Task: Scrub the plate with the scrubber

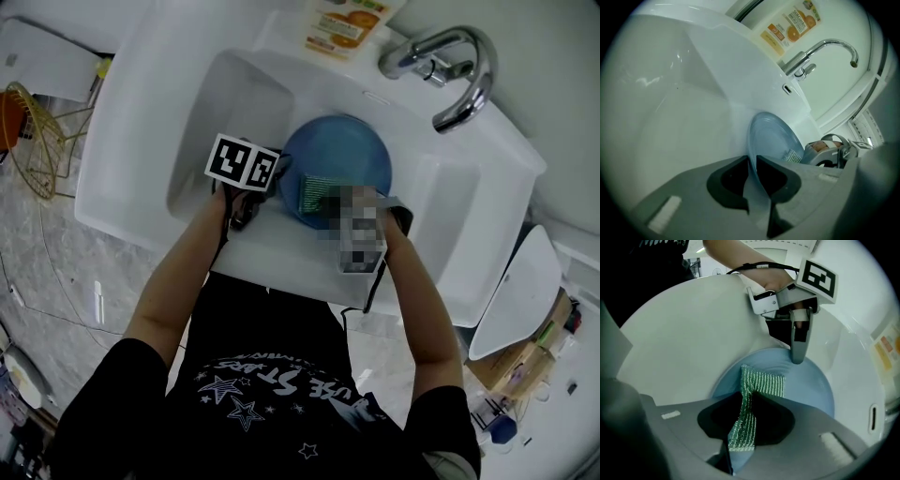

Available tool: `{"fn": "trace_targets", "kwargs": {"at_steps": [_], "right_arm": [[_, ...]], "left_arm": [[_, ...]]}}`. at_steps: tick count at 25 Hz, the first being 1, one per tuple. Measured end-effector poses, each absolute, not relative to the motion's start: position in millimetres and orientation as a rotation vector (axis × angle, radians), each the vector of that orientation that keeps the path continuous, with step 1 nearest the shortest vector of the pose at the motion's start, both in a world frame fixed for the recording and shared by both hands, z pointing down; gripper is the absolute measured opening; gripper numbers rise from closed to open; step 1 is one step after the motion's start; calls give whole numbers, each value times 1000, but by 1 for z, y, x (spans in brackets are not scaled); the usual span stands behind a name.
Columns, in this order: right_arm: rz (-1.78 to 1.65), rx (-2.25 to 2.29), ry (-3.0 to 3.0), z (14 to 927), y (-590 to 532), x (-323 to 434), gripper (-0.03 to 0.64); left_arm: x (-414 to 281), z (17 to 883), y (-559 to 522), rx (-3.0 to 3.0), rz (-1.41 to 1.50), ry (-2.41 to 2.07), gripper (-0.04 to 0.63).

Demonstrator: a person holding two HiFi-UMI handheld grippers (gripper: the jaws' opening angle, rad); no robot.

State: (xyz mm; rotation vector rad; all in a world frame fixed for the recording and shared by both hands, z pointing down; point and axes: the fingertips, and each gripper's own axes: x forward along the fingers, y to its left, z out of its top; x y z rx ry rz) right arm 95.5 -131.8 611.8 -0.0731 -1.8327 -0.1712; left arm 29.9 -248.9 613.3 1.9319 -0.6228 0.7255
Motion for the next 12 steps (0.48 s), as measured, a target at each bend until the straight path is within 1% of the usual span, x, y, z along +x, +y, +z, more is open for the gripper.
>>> {"fn": "trace_targets", "kwargs": {"at_steps": [12], "right_arm": [[-218, 280, -1951, 564, -166, 102, 101]], "left_arm": [[30, 615, -249, 1943, 740, -637, 68]]}}
